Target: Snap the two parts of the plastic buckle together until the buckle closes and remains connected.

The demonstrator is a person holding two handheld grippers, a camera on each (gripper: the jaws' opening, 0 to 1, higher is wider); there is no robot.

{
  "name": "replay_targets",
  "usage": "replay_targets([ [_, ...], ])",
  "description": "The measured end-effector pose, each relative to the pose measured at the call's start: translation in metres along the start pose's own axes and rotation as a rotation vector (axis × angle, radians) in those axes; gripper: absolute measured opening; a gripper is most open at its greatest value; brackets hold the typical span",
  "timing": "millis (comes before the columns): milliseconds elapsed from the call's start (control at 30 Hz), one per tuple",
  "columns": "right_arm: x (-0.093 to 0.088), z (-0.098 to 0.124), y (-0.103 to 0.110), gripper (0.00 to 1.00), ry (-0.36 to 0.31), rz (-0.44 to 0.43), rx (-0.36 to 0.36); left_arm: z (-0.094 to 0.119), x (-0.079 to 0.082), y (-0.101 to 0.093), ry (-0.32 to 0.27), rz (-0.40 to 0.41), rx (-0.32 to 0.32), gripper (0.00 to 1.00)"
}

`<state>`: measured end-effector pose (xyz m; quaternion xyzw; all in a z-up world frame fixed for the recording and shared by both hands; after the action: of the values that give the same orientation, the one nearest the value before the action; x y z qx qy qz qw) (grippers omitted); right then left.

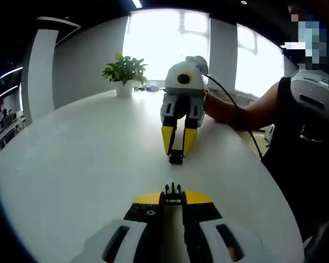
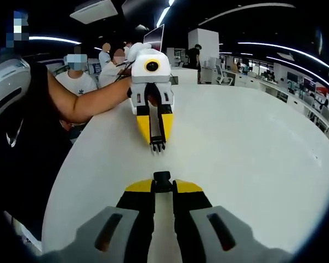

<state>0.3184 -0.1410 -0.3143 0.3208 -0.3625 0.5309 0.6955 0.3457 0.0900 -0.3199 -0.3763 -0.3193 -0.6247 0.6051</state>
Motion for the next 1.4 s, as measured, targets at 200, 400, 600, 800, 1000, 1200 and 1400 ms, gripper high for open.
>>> replay_targets([
  [200,0.0001,-0.0004,0.0007,0.1,-0.001,0.003,0.004,-0.0006,-0.0003,-0.001,-0.001,-0.002,-0.003,0.1],
  [400,0.0004,-0.0029,0.0016,0.1,-0.016,0.007,0.01,-0.0018,-0.0002,-0.0014,-0.005,-0.007,0.002,0.1],
  [600,-0.0001,-0.0036,0.0016,0.1,-0.02,0.012,0.014,-0.0021,-0.0014,-0.0008,-0.008,-0.002,0.0,0.1],
  [800,-0.0006,-0.0047,0.0012,0.1,-0.02,0.014,0.014,-0.004,-0.0017,-0.0012,-0.003,-0.004,-0.004,0.1],
  [1000,-0.002,-0.0059,0.0008,0.1,-0.011,0.012,0.016,-0.0038,-0.0021,-0.0008,-0.003,-0.003,-0.005,0.1],
  [1200,-0.0027,-0.0063,0.0012,0.1,-0.007,0.013,0.018,-0.0049,-0.0028,-0.0009,0.003,-0.004,-0.006,0.1],
  [1400,-0.003,-0.0064,0.002,0.1,-0.004,0.016,0.018,-0.0052,-0.0034,-0.001,0.007,-0.007,-0.003,0.1],
])
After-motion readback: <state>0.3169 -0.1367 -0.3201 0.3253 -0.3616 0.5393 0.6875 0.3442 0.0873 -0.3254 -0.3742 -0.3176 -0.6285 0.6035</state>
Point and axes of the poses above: the point that each gripper's makers call its tool centre point, and the gripper's own axes: z roughly backward along the fingers, y roughly to its left, x roughly out of its top, the point moved 10 cm from there along z, roughly backward along the fingers, and after that the axes turned 4 degrees about -z, right-handed, at the moved point
